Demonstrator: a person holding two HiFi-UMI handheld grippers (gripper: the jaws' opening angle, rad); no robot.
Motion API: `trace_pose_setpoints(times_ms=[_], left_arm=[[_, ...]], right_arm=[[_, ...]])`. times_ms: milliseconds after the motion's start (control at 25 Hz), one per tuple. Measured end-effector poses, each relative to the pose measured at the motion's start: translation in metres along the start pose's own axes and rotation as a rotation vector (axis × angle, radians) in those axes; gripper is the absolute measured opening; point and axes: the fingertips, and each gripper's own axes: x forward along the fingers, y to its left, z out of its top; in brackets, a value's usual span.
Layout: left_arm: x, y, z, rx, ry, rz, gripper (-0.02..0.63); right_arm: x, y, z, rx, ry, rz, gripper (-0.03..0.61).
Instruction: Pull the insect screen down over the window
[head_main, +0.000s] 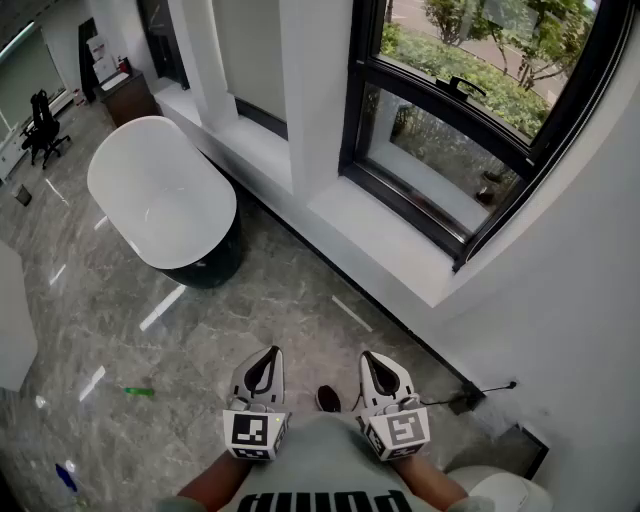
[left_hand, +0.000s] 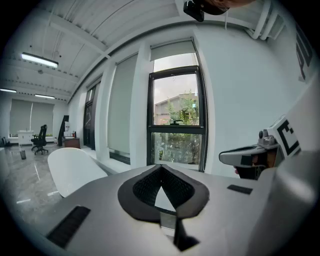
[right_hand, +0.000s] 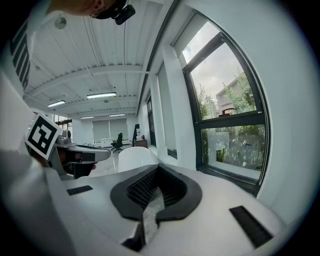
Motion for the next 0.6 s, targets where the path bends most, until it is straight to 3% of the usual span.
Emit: trace_pose_setpoints(times_ms=[280,600], left_arm=[[0.011,0.012,0.002,-0.028,-0.004,0.04,0.012],[0.039,0.031,0.036,-0.067,-0.082,0.094,0.012]], right_arm=[[0.016,-0.006,0.002,-0.005,0.003,0.021,-0.005],[0.046,-0.008,0.019,0.004,-0.025,0.03,-0.005]])
